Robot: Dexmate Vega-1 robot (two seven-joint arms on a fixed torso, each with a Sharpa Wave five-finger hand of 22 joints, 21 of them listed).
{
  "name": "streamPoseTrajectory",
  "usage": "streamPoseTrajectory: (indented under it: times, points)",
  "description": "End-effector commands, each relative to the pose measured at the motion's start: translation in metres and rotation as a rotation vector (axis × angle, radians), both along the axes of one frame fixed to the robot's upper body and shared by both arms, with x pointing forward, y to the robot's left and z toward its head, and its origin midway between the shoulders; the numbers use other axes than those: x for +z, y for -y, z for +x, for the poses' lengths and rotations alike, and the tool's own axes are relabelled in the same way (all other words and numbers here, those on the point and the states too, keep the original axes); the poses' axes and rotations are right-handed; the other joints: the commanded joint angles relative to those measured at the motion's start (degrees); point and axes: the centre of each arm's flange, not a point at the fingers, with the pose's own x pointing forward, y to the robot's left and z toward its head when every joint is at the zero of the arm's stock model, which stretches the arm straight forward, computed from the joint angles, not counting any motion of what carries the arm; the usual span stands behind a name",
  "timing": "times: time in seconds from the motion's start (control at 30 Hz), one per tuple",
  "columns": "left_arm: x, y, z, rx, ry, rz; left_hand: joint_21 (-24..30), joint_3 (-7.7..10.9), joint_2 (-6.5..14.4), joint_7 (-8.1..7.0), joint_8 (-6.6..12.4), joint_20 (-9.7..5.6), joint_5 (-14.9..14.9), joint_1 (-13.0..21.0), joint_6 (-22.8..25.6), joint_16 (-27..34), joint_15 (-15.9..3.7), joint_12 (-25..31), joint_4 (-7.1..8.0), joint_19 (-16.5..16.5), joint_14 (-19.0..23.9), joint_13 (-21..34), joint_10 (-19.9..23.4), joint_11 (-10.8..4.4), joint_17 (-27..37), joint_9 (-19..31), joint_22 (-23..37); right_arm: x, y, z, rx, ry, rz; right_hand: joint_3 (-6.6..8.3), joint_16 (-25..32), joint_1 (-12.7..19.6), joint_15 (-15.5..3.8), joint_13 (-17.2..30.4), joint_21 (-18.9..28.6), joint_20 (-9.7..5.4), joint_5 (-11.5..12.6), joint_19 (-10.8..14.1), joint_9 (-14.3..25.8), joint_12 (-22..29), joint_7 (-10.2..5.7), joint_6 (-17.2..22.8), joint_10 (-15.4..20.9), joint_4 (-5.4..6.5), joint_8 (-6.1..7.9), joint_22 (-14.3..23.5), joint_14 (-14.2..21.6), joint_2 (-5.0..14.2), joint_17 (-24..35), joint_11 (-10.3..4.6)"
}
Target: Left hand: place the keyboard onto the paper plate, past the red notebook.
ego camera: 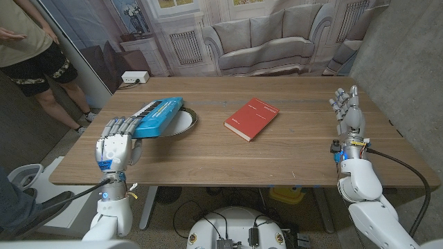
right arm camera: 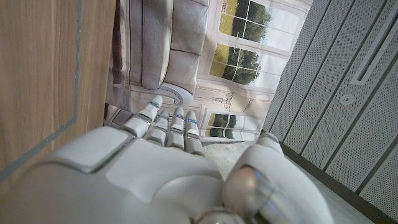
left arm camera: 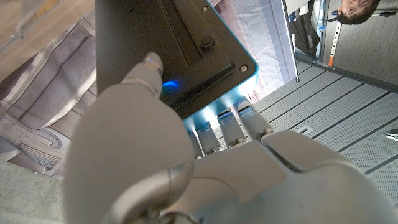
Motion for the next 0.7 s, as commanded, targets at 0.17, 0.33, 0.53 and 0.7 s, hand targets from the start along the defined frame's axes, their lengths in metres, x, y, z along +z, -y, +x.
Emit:
streamPoseTrajectory:
  times: [0.17,0.33,0.53,0.7]
  points:
    - [-0.010,0.006,0.006,-0.026,-0.057,-0.024,-0.46,-0.31,-0.58,-0.33,-0.16,-2.36,0.04,0.00,-0.86,0.05,-6.73,-0.05,0.12,-1.56,-1.09,0.25,-1.16,-0.05,0.20,0.21,-0.01,-0.011,-0.004,-0.001,0.001,-0.010,0.017,-0.15,0.02,-0.01,0.10,0.18,0.01,-0.06,0.08,0.49,0.32,-0.13,-0.14,0.41,0.29,-0.01,0.13,0.34,0.33,0.27,0.22,-0.32]
    - [-0.007,0.006,0.008,-0.031,-0.051,-0.017,-0.46,-0.33,-0.63,-0.32,0.00,-2.44,0.05,-0.03,-0.86,0.16,-6.96,0.11,0.07,-1.89,-1.25,0.26,-1.21,-0.12,0.19,0.21,-0.02,-0.012,-0.004,-0.003,-0.003,-0.012,0.021,-0.21,0.02,-0.04,0.07,0.19,0.00,-0.01,0.08,0.49,0.32,-0.09,-0.08,0.44,0.38,-0.01,0.14,0.34,0.36,0.26,0.22,-0.23]
    - [-0.001,0.004,0.007,-0.028,-0.037,0.002,-0.29,-0.21,-0.46,-0.24,0.40,-2.59,0.12,0.06,-0.36,0.46,-7.10,0.43,-0.01,-1.97,-1.00,0.26,-0.90,-0.20,0.18,0.21,-0.04,-0.013,-0.004,-0.003,-0.003,-0.015,0.023,-0.25,0.03,-0.05,0.08,0.19,0.01,0.00,0.08,0.52,0.32,-0.07,-0.10,0.41,0.43,-0.03,0.13,0.34,0.39,0.27,0.22,-0.22]
    - [0.011,0.001,0.003,-0.013,-0.014,0.032,-0.09,-0.15,-0.44,-0.12,0.50,-2.94,0.14,0.16,-0.37,0.61,-7.44,0.55,-0.12,-1.73,-0.76,0.26,-0.79,-0.23,0.16,0.21,-0.04,-0.015,-0.003,-0.004,-0.003,-0.014,0.027,-0.29,0.02,-0.06,0.01,0.19,0.01,0.03,0.08,0.52,0.32,-0.08,-0.06,0.41,0.42,-0.04,0.12,0.34,0.38,0.28,0.22,-0.13]
